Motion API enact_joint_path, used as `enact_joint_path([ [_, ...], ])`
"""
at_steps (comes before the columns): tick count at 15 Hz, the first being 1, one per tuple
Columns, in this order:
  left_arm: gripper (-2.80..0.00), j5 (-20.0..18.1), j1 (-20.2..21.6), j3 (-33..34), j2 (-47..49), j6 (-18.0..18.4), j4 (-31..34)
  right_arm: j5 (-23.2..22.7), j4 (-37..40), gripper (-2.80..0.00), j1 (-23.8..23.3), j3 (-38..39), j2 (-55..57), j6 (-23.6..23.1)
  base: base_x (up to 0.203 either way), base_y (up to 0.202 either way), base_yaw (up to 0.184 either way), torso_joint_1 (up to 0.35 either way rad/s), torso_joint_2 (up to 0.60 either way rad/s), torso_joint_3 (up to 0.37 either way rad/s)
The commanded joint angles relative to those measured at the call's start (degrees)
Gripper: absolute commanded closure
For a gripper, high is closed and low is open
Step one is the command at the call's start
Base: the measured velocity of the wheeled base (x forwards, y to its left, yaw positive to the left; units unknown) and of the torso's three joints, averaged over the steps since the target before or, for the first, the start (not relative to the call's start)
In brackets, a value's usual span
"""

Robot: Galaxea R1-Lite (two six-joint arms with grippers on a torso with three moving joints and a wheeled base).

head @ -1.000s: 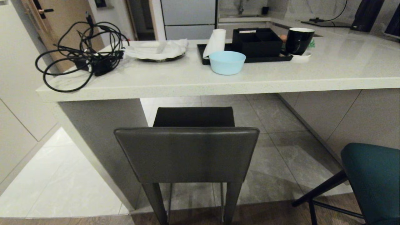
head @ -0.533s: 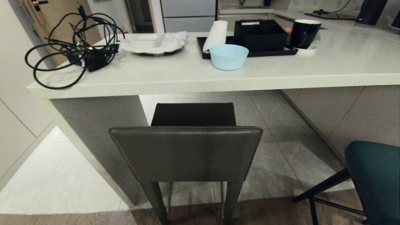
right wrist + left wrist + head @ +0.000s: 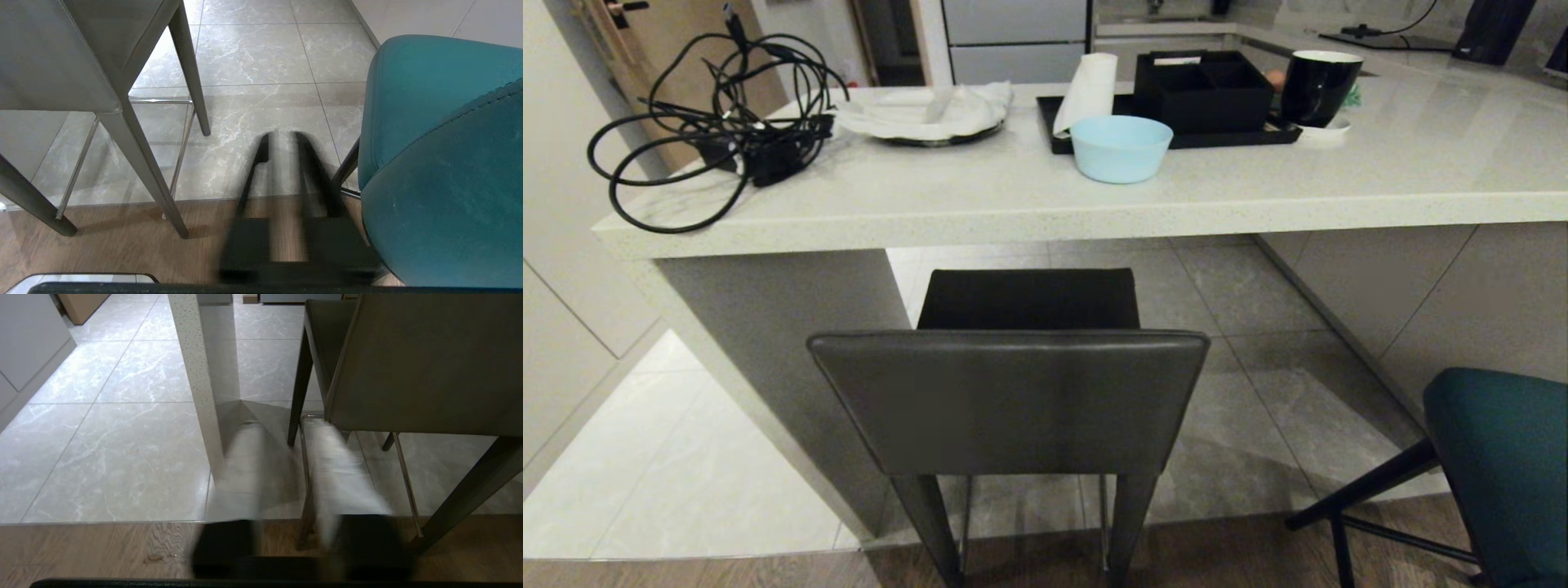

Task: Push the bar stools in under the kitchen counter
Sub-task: Pull the gray chair out from under the dining table

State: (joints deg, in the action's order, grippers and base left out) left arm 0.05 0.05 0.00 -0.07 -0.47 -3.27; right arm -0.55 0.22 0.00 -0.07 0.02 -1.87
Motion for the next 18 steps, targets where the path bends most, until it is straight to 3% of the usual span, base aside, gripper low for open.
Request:
enact_joint_path([
  [1, -2.80, 0.0, 0.0, 1.1, 0.0, -0.1, 0.0, 0.0, 0.0, -2.80, -0.1, 0.0, -0.1, -0.1, 0.000, 0.000, 0.000, 0.000, 0.00, 0.000],
  [4, -2.80, 0.0, -0.1, 1.1, 0.0, -0.6, 0.0, 0.5, 0.0, -2.80, 0.0, 0.0, -0.1, 1.5, 0.000, 0.000, 0.000, 0.000, 0.00, 0.000],
  [18, -2.80, 0.0, -0.1, 1.1, 0.0, -0.6, 0.0, 0.4, 0.0, -2.80, 0.0, 0.0, -0.1, 0.5, 0.000, 0.000, 0.000, 0.000, 0.00, 0.000],
])
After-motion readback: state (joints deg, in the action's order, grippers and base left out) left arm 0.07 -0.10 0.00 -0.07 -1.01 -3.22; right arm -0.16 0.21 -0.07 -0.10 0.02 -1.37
